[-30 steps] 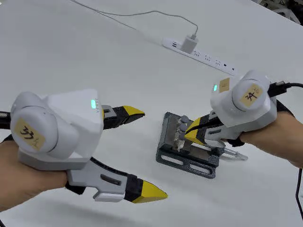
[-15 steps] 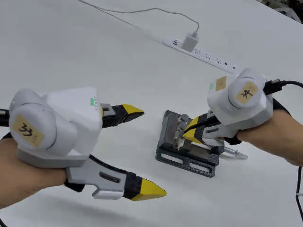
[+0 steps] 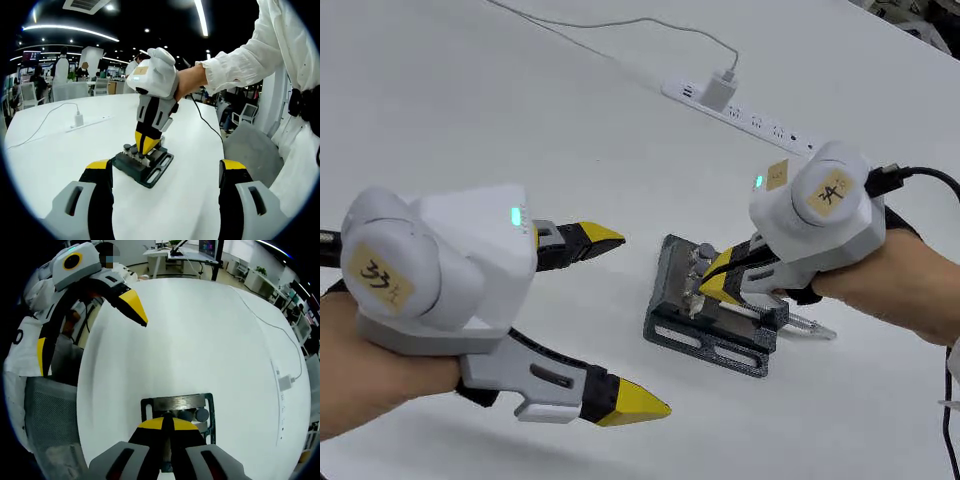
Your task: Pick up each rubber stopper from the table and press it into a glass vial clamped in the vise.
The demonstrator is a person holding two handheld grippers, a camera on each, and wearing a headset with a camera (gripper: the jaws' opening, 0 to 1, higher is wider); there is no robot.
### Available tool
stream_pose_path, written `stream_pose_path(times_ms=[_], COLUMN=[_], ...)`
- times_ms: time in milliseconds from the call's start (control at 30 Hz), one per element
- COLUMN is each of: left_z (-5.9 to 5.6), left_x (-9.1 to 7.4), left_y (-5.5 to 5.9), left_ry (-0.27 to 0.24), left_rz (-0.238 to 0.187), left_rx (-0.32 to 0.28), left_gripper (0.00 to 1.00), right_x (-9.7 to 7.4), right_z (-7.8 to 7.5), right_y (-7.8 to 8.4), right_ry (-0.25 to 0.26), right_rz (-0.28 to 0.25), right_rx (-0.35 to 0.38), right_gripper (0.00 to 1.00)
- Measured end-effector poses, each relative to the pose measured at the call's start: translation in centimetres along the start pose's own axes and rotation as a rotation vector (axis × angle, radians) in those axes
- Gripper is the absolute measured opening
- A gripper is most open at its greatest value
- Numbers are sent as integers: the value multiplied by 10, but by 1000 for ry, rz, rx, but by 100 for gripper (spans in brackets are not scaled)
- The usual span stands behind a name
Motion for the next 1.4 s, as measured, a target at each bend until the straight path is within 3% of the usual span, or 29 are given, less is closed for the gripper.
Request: stream_pose_path(times_ms=[1067,1267,1400], left_z=[0,-2,-2], left_x=[5,6,3], left_y=[-7,-9,-10], left_ry=[5,11,6], left_rz=[-17,-15,0], left_rx=[13,16,22], left_gripper=[86,86,86], right_x=[4,2,0], right_z=[0,-2,1], right_y=[-13,-9,-4], right_ry=[-7,-5,15], right_rz=[120,85,50], right_rx=[-82,-34,-45], right_gripper=[0,0,0])
Point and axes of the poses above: the centre of the closed fingertips' face, and the gripper's own axes: x roughly forward along the fingers, z roughly to its left, y roughly out of its underside, the point moved 10 cm from there along -x, roughly backward along the fingers, and after that the axes turned 5 degrees about x, right-handed, at the moved point
